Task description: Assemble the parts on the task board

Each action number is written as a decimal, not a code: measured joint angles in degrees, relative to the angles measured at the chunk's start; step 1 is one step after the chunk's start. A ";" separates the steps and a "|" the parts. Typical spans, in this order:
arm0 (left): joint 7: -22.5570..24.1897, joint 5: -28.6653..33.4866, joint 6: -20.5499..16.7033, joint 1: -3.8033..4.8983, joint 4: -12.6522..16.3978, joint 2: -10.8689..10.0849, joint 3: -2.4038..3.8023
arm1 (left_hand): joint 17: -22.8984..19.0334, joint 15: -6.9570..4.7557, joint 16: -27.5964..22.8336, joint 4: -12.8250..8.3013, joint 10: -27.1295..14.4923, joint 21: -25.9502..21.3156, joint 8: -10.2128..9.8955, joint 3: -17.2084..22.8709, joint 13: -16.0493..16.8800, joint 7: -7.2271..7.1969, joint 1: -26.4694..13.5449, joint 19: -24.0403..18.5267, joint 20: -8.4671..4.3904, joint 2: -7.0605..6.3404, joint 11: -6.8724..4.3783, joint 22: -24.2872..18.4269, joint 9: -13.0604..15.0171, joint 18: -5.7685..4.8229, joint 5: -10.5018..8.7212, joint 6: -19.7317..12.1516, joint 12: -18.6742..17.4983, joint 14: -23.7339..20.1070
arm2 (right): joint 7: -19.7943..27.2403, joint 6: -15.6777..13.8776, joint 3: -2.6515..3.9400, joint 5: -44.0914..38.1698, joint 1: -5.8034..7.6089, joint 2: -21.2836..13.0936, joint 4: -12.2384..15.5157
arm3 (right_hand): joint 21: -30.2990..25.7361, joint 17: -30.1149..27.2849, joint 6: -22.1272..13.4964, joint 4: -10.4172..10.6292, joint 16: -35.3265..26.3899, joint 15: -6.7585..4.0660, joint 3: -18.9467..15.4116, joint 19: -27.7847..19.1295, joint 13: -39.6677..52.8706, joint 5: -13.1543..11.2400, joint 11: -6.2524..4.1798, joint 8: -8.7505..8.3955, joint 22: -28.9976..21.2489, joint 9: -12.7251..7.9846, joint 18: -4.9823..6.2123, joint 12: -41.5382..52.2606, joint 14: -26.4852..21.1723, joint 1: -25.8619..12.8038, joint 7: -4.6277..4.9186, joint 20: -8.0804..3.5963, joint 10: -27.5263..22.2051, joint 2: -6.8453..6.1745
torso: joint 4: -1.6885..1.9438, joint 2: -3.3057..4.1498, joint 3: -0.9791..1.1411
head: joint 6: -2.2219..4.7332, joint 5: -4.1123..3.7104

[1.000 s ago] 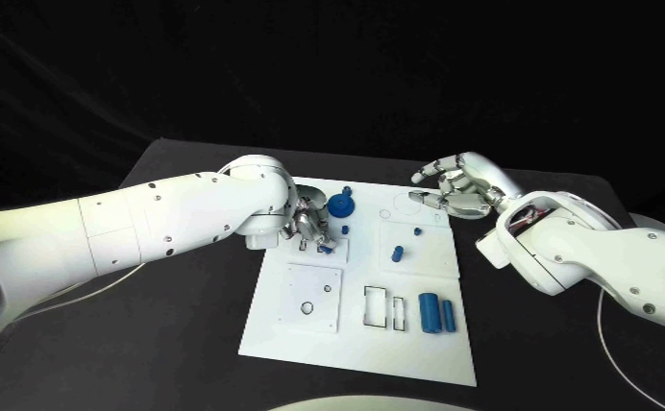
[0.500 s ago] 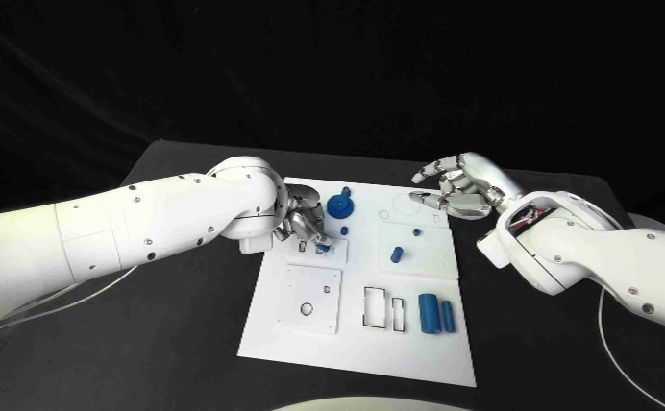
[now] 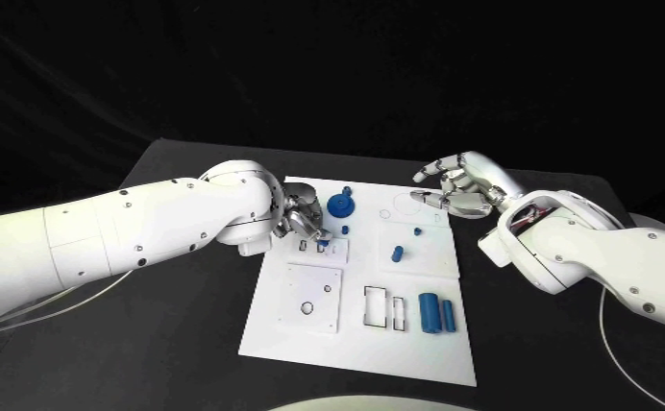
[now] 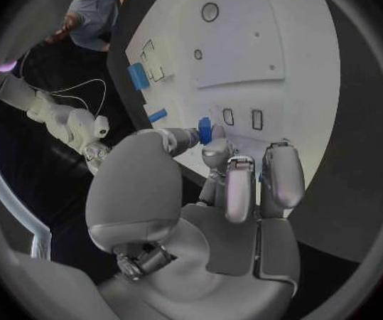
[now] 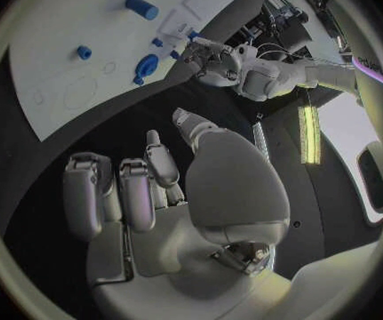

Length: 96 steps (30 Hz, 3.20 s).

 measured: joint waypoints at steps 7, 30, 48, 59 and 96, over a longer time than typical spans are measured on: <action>0.00 -2.74 -1.63 -0.89 -0.19 0.36 -0.16 | 0.00 -0.21 0.00 -0.83 0.27 0.27 0.61 1.35 -0.24 -0.09 -1.57 0.57 -0.20 -0.37 -0.26 0.72 0.03 0.00 1.50 0.13 0.21 0.21 | 0.00 0.01 -0.02 -0.02 0.00 0.04 -0.04 | 0.00 -0.01 0.00 0.00 0.00 0.00 0.00 0.00 0.00 0.00 0.00 0.00 0.00 -0.01 0.00 0.00 0.00 0.00 0.00 0.00 0.00 0.00 | -0.04 0.03 -0.04 | -0.16 0.18; -0.13 -7.37 -2.17 -1.68 -1.18 1.18 -0.95 | 0.00 -0.41 0.00 -1.72 0.47 0.49 1.40 2.24 -1.78 -0.09 -3.69 0.98 -0.61 -0.53 -0.47 1.38 7.49 -0.89 3.33 0.32 -0.46 0.00 | -0.01 0.06 -0.04 -0.18 -0.01 -0.06 0.04 | 0.00 -0.02 0.00 0.16 0.00 0.00 -0.16 0.00 -0.06 0.00 0.00 0.23 0.03 0.05 0.00 0.00 0.00 0.00 0.00 0.00 0.00 0.00 | -0.14 0.07 -0.09 | -0.55 0.05; -0.27 -9.07 0.08 -1.75 -1.49 1.50 -1.00 | 0.00 -0.40 0.00 -1.77 0.46 0.70 1.76 2.28 -2.70 -0.18 -4.38 0.98 -0.61 -0.77 -0.46 1.49 7.50 -0.89 3.62 0.59 -0.76 0.00 | -0.01 0.14 -0.05 -0.21 -0.10 -0.09 0.07 | -0.22 -0.02 0.00 0.16 0.00 0.00 -0.16 0.00 -0.06 0.00 0.00 0.23 0.02 0.04 0.00 0.00 0.00 0.00 0.00 0.00 0.00 0.00 | -0.10 0.06 -0.12 | -0.80 0.00; -0.27 -9.59 0.58 -1.84 -1.56 1.59 -0.99 | -0.01 -0.40 -0.01 -1.77 0.46 0.70 1.76 2.29 -2.85 -0.18 -4.60 0.97 -0.61 -0.98 -0.46 1.58 9.54 -0.88 3.62 0.61 -0.97 0.00 | -0.01 0.17 -0.05 -0.21 -0.18 -0.15 0.07 | -0.22 -0.02 0.00 0.37 0.00 0.00 -0.27 0.00 -0.05 0.24 0.00 0.23 0.01 0.07 0.00 0.00 0.00 0.00 0.00 0.00 0.00 0.00 | -0.13 0.06 -0.12 | -0.90 -0.04; -0.27 -9.55 0.94 -1.94 -2.08 1.99 -1.04 | 0.00 -1.22 -0.01 -7.87 1.41 0.93 3.37 7.42 -3.41 -0.99 -12.23 1.90 -1.12 0.33 -1.38 2.91 13.28 -0.88 2.78 1.64 -0.34 0.00 | 0.02 0.17 -0.05 -0.16 -0.40 -0.24 0.07 | -0.46 0.02 0.00 0.73 -0.23 0.00 -0.37 0.00 -0.20 0.23 0.00 0.45 0.04 0.08 0.00 0.00 0.00 -0.32 0.00 0.00 0.00 0.32 | -0.13 0.04 -0.11 | -1.04 -0.21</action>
